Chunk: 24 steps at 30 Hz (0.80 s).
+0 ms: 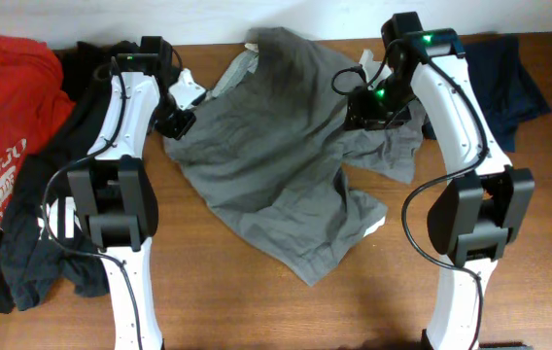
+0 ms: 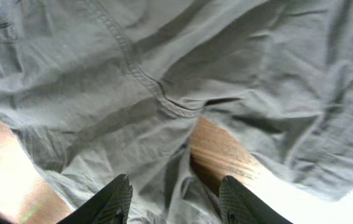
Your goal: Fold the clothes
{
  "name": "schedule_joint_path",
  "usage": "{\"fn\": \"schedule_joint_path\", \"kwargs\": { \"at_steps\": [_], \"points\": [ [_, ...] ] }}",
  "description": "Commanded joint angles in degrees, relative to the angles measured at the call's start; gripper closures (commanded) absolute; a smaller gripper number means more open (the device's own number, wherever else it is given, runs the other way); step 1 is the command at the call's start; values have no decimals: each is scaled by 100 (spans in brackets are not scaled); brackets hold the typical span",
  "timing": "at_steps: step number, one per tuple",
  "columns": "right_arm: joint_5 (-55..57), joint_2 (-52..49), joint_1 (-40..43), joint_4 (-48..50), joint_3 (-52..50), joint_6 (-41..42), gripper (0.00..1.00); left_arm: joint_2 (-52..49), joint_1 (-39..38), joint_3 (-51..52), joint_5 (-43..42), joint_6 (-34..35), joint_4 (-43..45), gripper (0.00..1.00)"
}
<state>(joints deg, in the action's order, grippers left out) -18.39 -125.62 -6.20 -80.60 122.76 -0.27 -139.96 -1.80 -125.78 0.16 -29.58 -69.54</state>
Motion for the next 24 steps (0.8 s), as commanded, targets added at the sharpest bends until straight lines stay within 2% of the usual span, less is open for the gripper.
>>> {"fn": "schedule_joint_path", "kwargs": {
  "at_steps": [1, 3, 7, 14, 20, 24],
  "points": [
    [103, 632, 94, -251, 44, -22, 49, 92, 328, -87, 476, 1871, -107, 99],
    [103, 710, 138, -564, 44, 72, 49, 122, 516, -87, 33, 2754, -216, 100],
    [101, 723, 116, -1235, 22, 72, 51, 122, 846, -87, -1388, 2876, -221, 100],
    [109, 870, -240, -1558, 15, 122, 58, 120, 861, -85, -1388, 2780, -164, 99],
    [1290, 1672, -883, -1672, -81, 1335, 58, 120, 857, -85, -1392, 2752, -96, 99],
    [1718, 2319, -1360, -1650, -627, 2144, 52, 120, 857, -85, -1390, 2697, -50, 99]
  ]
}}
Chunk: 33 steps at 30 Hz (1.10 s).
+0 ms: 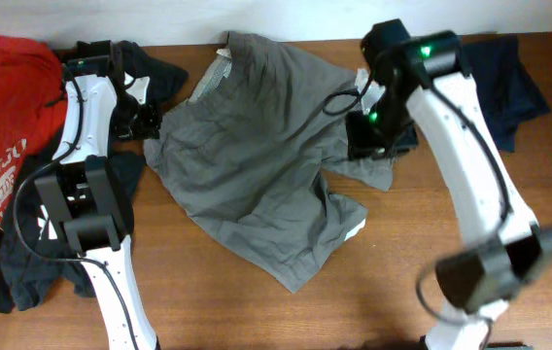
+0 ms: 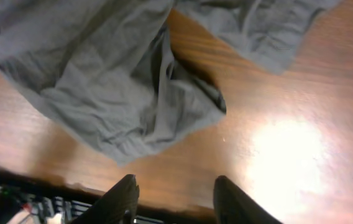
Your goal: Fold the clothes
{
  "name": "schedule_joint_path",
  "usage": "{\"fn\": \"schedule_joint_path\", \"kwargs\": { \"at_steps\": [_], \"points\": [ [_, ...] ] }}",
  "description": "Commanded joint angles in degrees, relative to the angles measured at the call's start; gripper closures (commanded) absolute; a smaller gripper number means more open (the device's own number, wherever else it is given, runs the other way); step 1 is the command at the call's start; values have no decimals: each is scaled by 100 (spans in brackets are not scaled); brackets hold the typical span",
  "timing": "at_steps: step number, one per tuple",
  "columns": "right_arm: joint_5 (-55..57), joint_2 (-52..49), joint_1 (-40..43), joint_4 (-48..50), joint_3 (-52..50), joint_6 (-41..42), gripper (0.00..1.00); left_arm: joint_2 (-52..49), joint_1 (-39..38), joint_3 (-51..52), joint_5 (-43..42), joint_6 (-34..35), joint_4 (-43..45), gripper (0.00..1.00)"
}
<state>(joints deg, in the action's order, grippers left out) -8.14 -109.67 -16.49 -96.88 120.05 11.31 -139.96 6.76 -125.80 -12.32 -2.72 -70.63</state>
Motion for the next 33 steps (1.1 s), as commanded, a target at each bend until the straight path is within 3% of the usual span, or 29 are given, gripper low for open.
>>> {"fn": "schedule_joint_path", "kwargs": {
  "at_steps": [1, 6, 11, 20, 25, 31, 33],
  "points": [
    [752, 916, -472, 33, -647, 1196, 50, 120, 0, -85, -142, 11, 85, 100],
    [752, 1709, -979, 898, -2527, 2131, 48, 120, -2, -83, -144, 11, 179, 99],
    [376, 2098, -1167, 2691, -4666, 2715, 46, 120, -2, -83, -144, 13, 236, 99],
    [256, 2079, -1152, 5254, -6679, 2671, 46, 120, -79, -83, -144, 11, 289, 99],
    [151, 1954, -1078, 5884, -7241, 2671, 46, 120, -105, -83, -142, 9, 293, 99],
    [105, 1891, -852, 5947, -7340, 2538, 64, 120, -109, -85, -142, 11, 289, 100],
    [127, 1891, -848, 6015, -7340, 2535, 75, 120, -118, -85, -144, 11, 273, 99]
  ]
}}
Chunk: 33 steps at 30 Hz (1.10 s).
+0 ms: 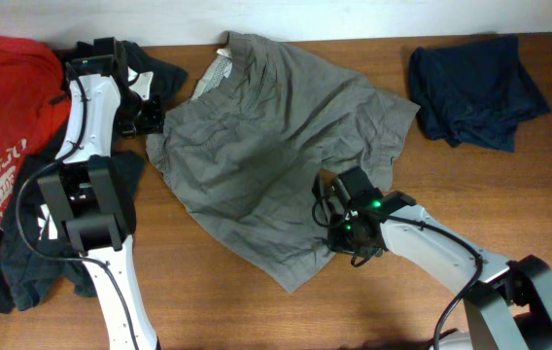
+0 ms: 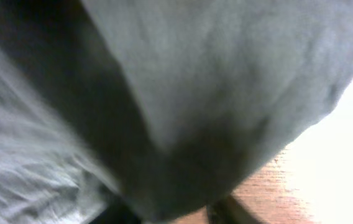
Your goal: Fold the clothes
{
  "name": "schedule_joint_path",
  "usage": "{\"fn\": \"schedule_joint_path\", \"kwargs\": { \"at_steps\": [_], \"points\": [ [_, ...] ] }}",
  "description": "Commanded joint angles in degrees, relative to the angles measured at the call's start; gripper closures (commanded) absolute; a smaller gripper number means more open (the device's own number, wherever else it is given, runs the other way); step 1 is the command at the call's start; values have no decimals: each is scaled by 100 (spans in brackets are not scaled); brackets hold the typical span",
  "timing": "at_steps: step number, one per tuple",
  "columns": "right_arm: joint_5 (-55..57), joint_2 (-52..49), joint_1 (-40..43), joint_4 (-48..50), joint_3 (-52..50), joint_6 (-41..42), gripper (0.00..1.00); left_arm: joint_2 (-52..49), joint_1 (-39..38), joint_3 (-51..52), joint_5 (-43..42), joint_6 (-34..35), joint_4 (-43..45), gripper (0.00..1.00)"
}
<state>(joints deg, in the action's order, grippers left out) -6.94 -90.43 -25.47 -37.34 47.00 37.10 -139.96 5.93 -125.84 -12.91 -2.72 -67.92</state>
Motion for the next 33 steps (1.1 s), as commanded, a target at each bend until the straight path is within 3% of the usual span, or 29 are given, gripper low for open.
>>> {"fn": "schedule_joint_path", "kwargs": {
  "at_steps": [1, 4, 9, 18, 25, 33],
  "points": [
    [17, -33, 50, 107, -35, -44, 81, 122, -44, -79, -85, 11, -15, 99],
    [87, -33, 170, 144, -35, -39, 96, 120, -55, -81, -85, 9, -90, 99],
    [2, -31, 1117, 142, -15, -369, 96, 125, -55, -92, -85, -146, -339, 99],
    [-1611, -37, 3528, 319, 684, -2251, 96, 125, -72, -107, -85, -212, -1502, 99],
    [-1661, -389, 3473, 332, 1582, -2625, 96, 125, -245, -107, -81, -472, -2406, 99],
    [-1641, -1368, 3351, -92, 2597, -2938, 96, 136, -282, -107, -302, -468, -2452, 99]
  ]
}}
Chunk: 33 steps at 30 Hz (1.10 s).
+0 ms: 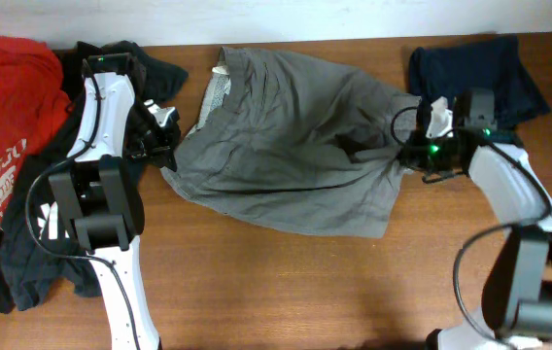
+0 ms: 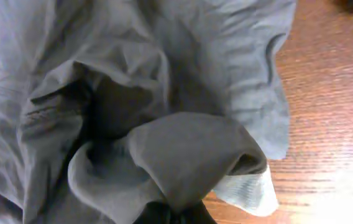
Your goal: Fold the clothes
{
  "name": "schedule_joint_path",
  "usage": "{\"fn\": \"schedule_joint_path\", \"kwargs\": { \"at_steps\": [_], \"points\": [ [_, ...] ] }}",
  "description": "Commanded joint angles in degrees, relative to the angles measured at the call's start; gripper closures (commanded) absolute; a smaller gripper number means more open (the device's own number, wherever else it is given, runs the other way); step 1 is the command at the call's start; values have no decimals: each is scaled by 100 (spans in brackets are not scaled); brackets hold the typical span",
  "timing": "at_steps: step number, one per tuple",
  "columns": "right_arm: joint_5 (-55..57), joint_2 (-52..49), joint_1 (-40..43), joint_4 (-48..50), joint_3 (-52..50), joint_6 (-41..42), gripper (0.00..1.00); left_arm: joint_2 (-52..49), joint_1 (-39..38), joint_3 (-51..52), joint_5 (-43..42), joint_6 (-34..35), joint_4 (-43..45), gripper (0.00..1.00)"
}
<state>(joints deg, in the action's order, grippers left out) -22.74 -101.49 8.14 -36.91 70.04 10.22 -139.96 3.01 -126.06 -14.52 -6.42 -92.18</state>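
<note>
A crumpled grey garment [image 1: 286, 136] lies across the middle of the wooden table [image 1: 286, 282], its lower part doubled over itself. My left gripper [image 1: 164, 146] sits at the garment's left corner and looks shut on it. My right gripper [image 1: 410, 154] is at the garment's right edge. In the right wrist view, the right gripper [image 2: 178, 216] is shut on a bunched fold of the grey fabric [image 2: 133, 74]. A bit of pale lining [image 2: 245, 190] hangs from that fold.
A red shirt [image 1: 18, 87] and a heap of black clothes [image 1: 33, 224] lie along the left edge, under and beside the left arm. A folded navy garment [image 1: 480, 73] lies at the back right, just behind the right gripper.
My right gripper was down at the garment's lower hem; now it is at the right edge, shut on fabric. The lower flap no longer sticks out toward the front. The left gripper has shifted slightly forward.
My right gripper stood open over the garment's upper right part, then open above its right edge. Later it was down at the lower hem. It now holds a fold at the right side. The left gripper stayed at the garment's left corner throughout.
</note>
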Motion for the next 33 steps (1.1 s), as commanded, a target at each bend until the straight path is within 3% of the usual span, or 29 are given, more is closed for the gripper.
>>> {"fn": "schedule_joint_path", "kwargs": {
  "at_steps": [1, 8, 10, 11, 15, 24, 33],
  "points": [
    [-61, -350, 28, -284, 398, -321, 96, 160, 9, -85, -144, -98, -31, 99],
    [-74, -387, 446, -671, 605, -520, 96, 481, 2, -85, -374, -98, 96, 99],
    [-249, -387, 538, -1012, 697, -651, 81, 575, -2, -85, -374, -96, 210, 99],
    [-372, -387, 549, -1207, 734, -719, 68, 619, -2, -85, -374, -96, 295, 99],
    [-566, -348, 481, -2192, 833, -815, 48, 662, 15, -85, -372, -94, 608, 99],
    [-793, -304, -103, -3300, 599, -1043, 48, 660, 13, -85, -352, -94, 1499, 99],
    [-656, -236, -1311, -2468, -586, -251, 50, 660, 13, -85, -350, -94, 1808, 99]
  ]
}}
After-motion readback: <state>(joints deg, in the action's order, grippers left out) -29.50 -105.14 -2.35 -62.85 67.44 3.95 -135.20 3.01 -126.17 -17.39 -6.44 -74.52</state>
